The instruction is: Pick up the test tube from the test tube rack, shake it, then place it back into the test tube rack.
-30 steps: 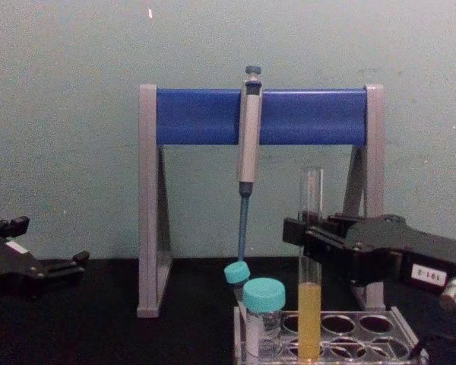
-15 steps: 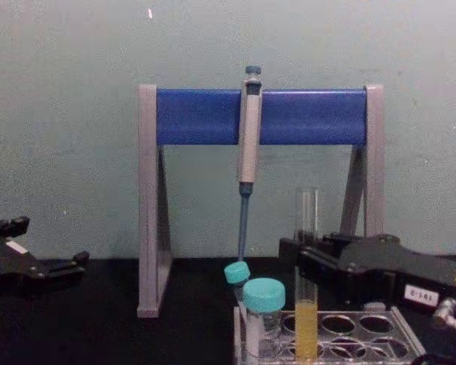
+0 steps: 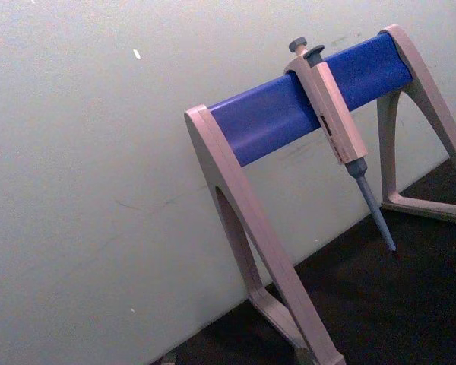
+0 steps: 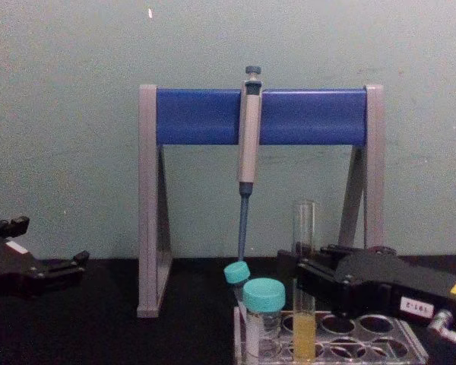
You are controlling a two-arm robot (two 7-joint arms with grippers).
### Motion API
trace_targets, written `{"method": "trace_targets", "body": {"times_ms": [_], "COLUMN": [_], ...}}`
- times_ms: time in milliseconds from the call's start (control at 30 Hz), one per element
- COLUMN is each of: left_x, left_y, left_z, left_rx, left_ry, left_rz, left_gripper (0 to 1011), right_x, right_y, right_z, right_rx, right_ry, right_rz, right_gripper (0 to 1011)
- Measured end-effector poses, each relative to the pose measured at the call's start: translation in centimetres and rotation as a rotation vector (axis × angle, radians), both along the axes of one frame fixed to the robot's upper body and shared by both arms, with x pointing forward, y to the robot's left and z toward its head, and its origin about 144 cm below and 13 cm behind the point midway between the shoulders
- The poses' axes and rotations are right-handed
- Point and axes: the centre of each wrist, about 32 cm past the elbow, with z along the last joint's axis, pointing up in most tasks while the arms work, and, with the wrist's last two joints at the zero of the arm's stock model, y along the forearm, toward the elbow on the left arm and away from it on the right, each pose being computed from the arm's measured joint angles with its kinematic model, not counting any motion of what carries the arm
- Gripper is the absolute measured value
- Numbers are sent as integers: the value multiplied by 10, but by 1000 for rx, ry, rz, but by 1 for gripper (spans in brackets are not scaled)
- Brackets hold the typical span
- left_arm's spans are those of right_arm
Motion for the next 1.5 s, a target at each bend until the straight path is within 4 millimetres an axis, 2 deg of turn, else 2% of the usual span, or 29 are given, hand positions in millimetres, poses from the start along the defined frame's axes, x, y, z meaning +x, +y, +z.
{"method": "trace_targets", "body": {"times_ms": [900, 967, 1067, 1133, 1333, 1500], "left_x": [0, 0, 0, 0, 0, 0], "left_y": [0, 0, 0, 0, 0, 0], "left_z": [0, 0, 0, 0, 0, 0], "left_rx": [0, 0, 0, 0, 0, 0], "left_ry": [0, 0, 0, 0, 0, 0], "left_rz": [0, 0, 0, 0, 0, 0], "left_gripper": [1001, 1001, 1001, 1001, 1001, 1001], "right_x": [0, -1, -1, -1, 0, 0], "right_y": [1, 1, 1, 1, 1, 1], "right_z": [-4, -4, -4, -4, -4, -4], "right_rx": [-14, -18, -18, -18, -16, -15], "right_ry": [14, 18, 17, 17, 17, 16], "right_rz": [-6, -6, -6, -5, -6, -5], "right_gripper": [232, 267, 382, 413, 645, 784]}}
